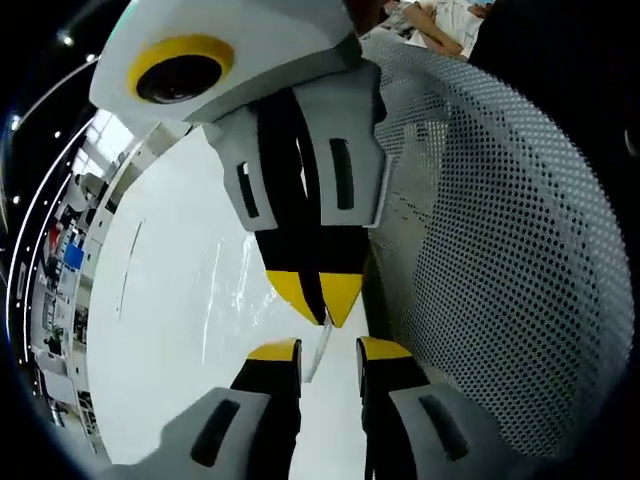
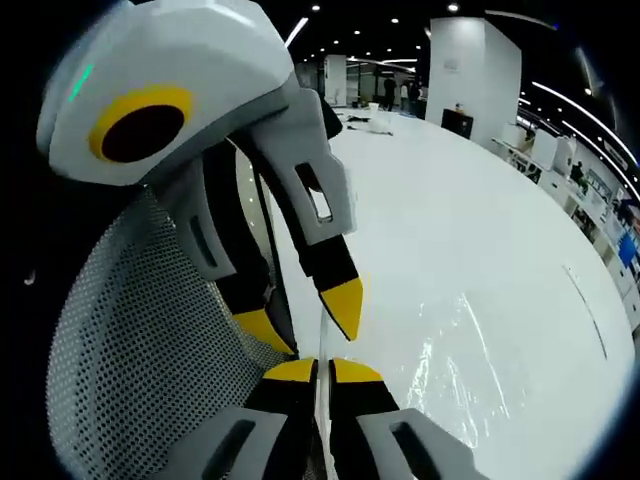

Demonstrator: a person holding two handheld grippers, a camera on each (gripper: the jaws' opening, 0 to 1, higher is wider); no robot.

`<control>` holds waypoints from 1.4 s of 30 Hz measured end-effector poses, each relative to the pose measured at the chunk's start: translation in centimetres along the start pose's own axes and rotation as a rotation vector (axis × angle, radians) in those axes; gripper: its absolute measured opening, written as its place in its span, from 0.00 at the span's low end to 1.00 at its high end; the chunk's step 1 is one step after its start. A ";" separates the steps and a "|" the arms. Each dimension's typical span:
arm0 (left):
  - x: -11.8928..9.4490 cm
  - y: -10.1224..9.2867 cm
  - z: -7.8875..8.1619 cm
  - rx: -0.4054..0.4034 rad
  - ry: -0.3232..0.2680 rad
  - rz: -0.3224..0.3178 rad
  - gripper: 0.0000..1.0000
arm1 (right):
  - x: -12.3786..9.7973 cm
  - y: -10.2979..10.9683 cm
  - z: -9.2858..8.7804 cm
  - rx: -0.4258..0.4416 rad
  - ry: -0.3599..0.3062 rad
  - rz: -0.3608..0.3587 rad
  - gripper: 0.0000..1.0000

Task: Open the resealable bag by pulling the two sides of the seal apart until the entire bag opening is separated and visibly accessible.

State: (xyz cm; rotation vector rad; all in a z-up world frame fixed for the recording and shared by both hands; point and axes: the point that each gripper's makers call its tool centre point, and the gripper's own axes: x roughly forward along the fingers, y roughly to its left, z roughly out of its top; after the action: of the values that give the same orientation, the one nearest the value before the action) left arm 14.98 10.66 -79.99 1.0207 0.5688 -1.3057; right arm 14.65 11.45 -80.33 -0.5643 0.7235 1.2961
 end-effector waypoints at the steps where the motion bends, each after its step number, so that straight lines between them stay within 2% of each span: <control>1: 0.0 -0.1 0.0 0.001 0.000 -0.003 0.17 | 0.0 0.1 0.0 -0.010 0.003 0.002 0.00; 6: 0.0 -0.2 0.1 -0.013 -0.013 -0.003 0.09 | 0.0 0.5 0.0 -0.022 0.009 0.007 0.00; 8: -0.1 0.0 0.1 0.009 -0.017 0.008 0.04 | 0.1 0.6 0.1 -0.018 0.004 0.008 0.00; 13: -0.4 -0.2 0.3 0.046 -0.038 0.012 0.00 | 0.0 0.4 0.3 -0.019 -0.004 -0.011 0.00; 27: -0.6 0.1 0.5 0.060 -0.070 0.006 0.00 | 0.2 0.1 0.5 -0.062 0.002 -0.053 0.01; 33: -0.8 0.0 0.7 0.076 -0.085 -0.005 0.00 | 0.3 0.2 0.5 -0.115 0.023 -0.063 0.01; 37: -0.9 0.0 0.7 0.056 -0.095 -0.008 0.00 | 0.2 0.2 0.5 -0.151 0.029 -0.062 0.00; 42: -1.0 0.2 0.8 0.015 -0.105 0.015 0.00 | 0.2 0.0 0.6 -0.131 0.026 -0.072 0.00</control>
State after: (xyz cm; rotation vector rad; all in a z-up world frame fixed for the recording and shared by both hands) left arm 14.82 10.46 -78.67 0.9603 0.4711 -1.3432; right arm 14.79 12.02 -80.05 -0.7082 0.6373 1.2774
